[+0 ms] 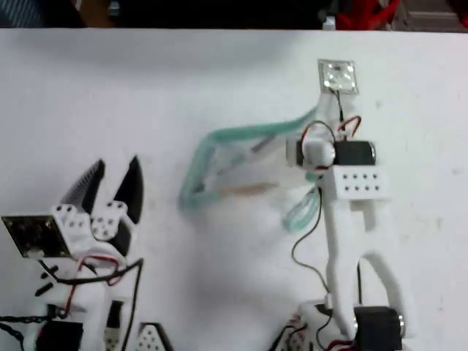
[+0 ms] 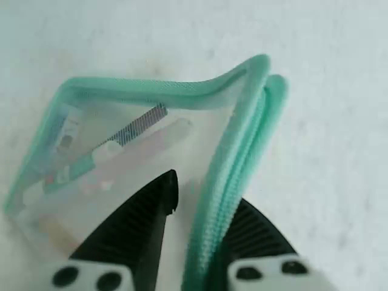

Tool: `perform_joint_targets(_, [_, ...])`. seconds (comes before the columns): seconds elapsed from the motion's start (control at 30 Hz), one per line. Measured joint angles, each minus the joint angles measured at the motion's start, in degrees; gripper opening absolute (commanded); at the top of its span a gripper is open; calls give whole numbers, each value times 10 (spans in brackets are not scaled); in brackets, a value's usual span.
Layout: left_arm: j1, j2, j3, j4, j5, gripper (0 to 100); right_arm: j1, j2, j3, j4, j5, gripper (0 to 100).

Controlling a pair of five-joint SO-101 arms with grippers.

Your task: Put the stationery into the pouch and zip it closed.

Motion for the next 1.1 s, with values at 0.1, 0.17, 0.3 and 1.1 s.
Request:
perform_joint_targets(0.1, [0, 0, 1, 0, 0, 195, 0, 32, -4, -1, 61, 323])
perform_joint_targets(0.17, [0, 0, 15, -9, 0, 195, -4, 55, 1, -1, 90, 406])
perform_joint_targets(0.3, [0, 1, 47, -35, 0, 195, -32, 86, 9, 8, 140, 482])
perform_joint_targets(1.1, [12, 1, 55, -47, -123, 191, -37, -261, 17, 172, 155, 80])
